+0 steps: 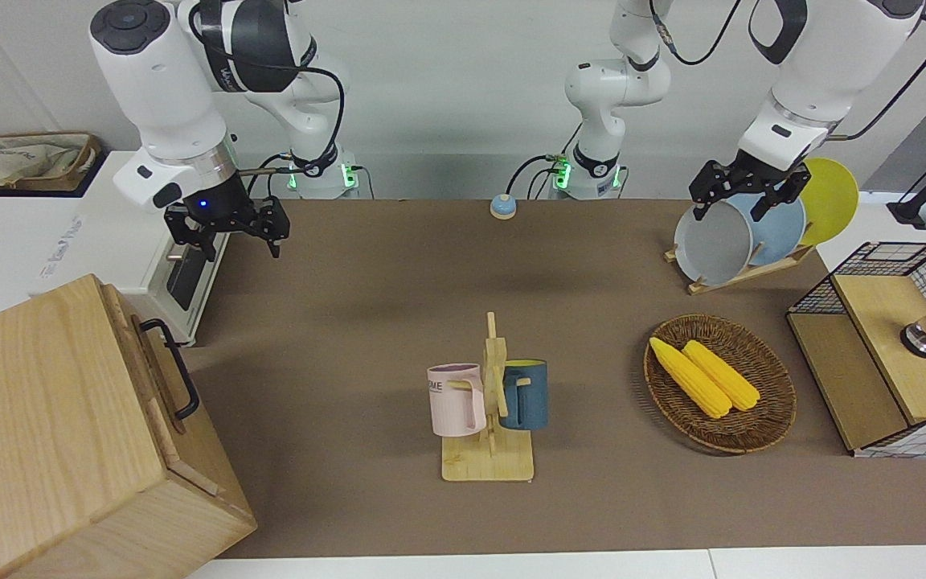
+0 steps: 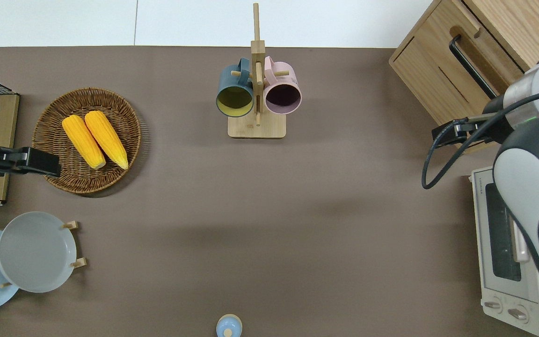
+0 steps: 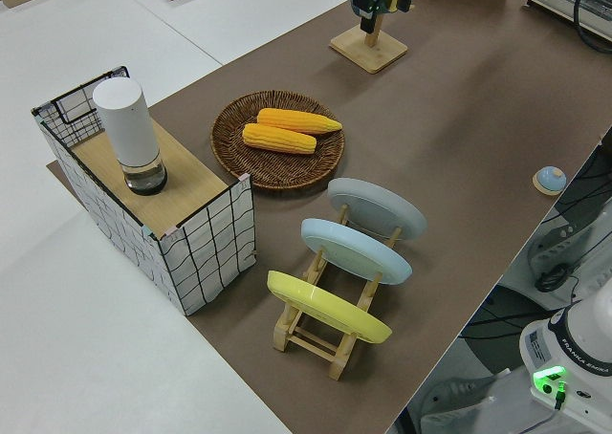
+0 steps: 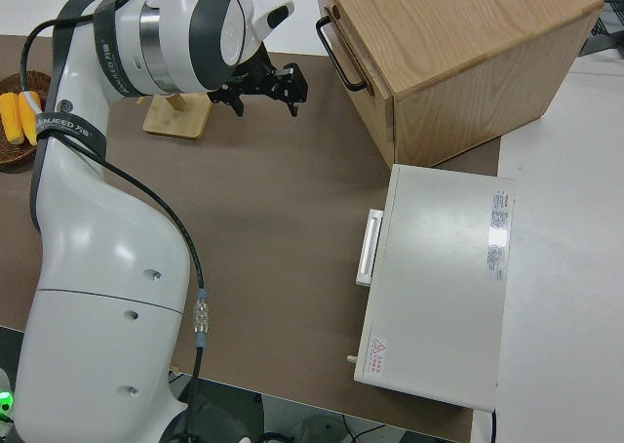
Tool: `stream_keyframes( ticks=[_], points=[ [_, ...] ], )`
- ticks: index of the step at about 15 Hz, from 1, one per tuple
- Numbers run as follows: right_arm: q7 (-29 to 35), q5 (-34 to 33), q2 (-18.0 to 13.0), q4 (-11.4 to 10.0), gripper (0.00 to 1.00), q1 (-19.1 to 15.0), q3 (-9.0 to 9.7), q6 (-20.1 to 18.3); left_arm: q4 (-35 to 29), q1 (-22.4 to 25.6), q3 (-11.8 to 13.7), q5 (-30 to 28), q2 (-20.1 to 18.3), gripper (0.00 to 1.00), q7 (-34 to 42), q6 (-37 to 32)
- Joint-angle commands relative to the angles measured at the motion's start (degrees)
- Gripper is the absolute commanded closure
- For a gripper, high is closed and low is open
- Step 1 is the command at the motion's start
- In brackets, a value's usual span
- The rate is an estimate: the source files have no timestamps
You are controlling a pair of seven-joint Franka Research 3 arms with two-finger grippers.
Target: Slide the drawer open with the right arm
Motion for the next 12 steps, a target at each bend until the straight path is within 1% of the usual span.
stream_keyframes(
  ticks=[1, 6, 12],
  points=[
    [0.9, 0.3, 0.5, 1.0, 0.015, -0.6, 0.24, -0.9, 0.6, -0.4, 0.0, 1.0, -0.3, 0.01, -0.6, -1.0],
    [0.8, 0.5, 0.4, 1.0, 0.015, -0.7, 0.15, -0.9, 0.5, -0.4, 0.0, 1.0, -0.2, 0.01, -0.6, -1.0],
    [0.2, 0.8, 0.5, 1.0, 0.015, -1.7, 0.33, -0.9, 0.6, -0.4, 0.0, 1.0, -0.3, 0.01, -0.6, -1.0]
  ],
)
